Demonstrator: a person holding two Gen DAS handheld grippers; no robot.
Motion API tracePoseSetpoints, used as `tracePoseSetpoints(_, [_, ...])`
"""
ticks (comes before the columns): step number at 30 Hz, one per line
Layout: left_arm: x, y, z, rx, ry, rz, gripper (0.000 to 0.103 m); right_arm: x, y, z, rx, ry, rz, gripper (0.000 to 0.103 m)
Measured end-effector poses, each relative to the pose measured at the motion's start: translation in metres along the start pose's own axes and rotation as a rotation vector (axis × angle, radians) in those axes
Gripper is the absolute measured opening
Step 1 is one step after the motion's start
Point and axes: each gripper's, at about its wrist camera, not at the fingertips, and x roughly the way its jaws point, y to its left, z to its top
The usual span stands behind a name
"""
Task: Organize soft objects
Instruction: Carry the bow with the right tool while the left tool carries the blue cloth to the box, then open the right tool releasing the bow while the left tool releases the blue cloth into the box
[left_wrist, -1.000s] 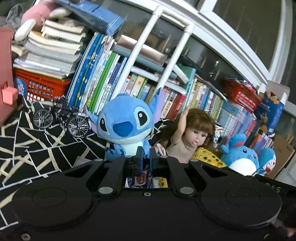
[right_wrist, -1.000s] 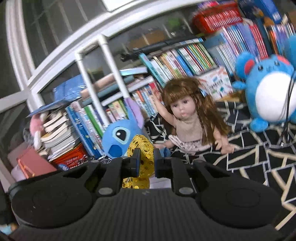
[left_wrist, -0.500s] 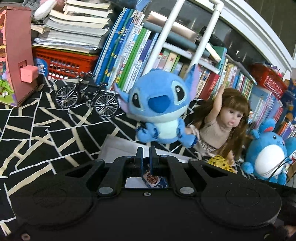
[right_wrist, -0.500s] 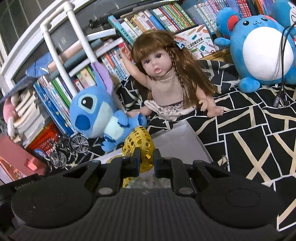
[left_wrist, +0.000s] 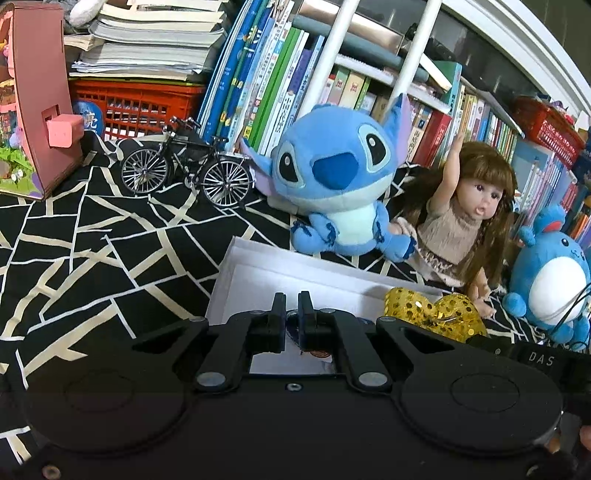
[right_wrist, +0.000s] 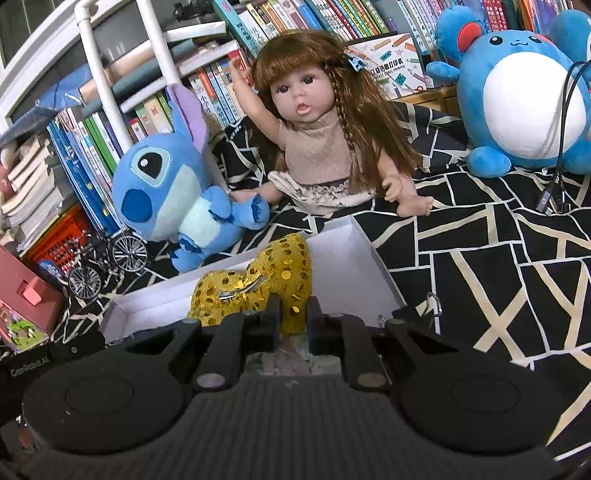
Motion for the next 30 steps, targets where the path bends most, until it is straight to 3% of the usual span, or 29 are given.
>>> tracePoseSetpoints(16, [-0.007,-0.009,-0.004,0.065,0.031,-0.01,0.011,-0.004,-0.009,-0.001,0.024,0.047,0.004,0.027])
tracePoseSetpoints(19, [-0.011,-0.01,-0.003,0.067,0.027,-0.008,0.022,-0.01,-0.01,0.001,0.024,0.035,0.015,0.033])
tracePoseSetpoints(22, [-0.018,-0.01,-0.002,0.064,0.016,-0.008,0.038,-0.02,-0.008,0.003,0.012,0.01,0.03,0.048])
tracePoseSetpoints(30, [-0.046,-0.011,0.0,0.06,-0.017,-0.033,0.07,-0.055,-0.005,0.003,-0.032,-0.059,0.1,0.067])
